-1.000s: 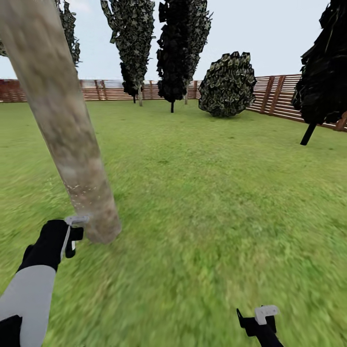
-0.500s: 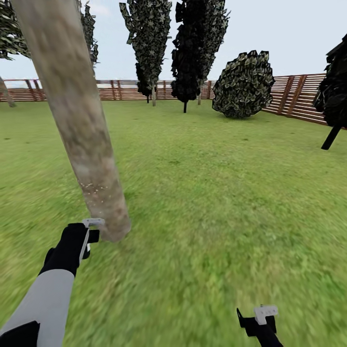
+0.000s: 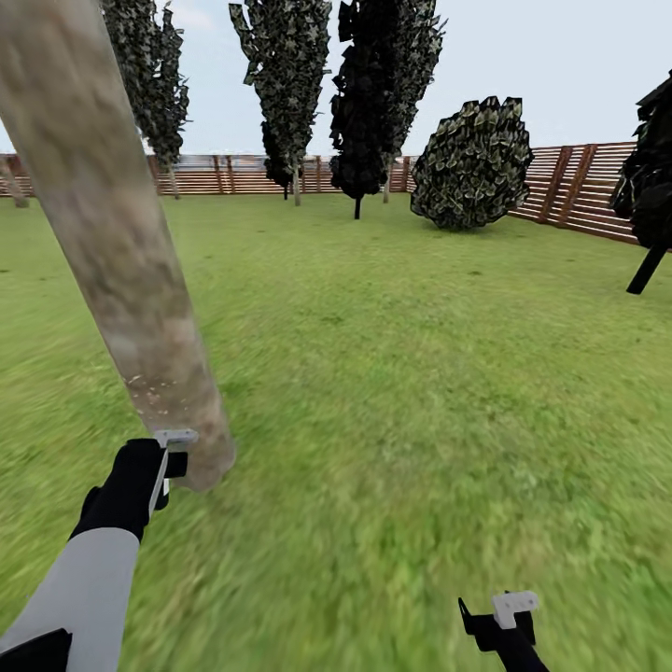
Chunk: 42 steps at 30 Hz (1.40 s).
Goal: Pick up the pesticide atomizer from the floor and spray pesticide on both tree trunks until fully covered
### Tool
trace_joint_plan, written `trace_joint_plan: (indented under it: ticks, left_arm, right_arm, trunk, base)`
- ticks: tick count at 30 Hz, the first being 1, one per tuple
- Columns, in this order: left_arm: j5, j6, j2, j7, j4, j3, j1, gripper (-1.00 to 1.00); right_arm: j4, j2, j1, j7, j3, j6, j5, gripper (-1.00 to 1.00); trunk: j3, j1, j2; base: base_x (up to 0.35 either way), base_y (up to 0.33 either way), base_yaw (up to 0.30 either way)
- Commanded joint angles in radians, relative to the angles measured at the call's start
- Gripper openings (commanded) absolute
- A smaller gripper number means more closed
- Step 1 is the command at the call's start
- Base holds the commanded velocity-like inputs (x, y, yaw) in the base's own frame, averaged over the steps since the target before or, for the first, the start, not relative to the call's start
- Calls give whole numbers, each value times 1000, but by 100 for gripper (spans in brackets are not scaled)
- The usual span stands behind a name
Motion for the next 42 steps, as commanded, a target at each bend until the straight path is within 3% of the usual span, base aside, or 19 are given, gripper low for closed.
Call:
trace_joint_plan:
  ticks: [1,12,25,42]
  left_arm:
    - [-5,4,3,-4,-3,2,0,-100]
    - [1,2,1,-13,-5,0,1,-100]
    - [-1,2,2,-6,-5,0,1,-100]
    - [1,2,-8,-6,2,-1,1,-100]
  right_arm:
    - [1,0,-1,2,-9,-3,8,100]
    - [1,1,-1,2,-8,-2,9,100]
    - [1,1,-1,2,-8,-2,9,100]
    - [2,1,-1,2,-8,-2,9,100]
  trunk:
    - [-1,0,0]
    - [-1,0,0]
    - [-1,0,0]
    - [-1,0,0]
  base:
    - [212,-203,182]
    - [82,-266,250]
    - [28,-282,33]
    - [161,-258,255]
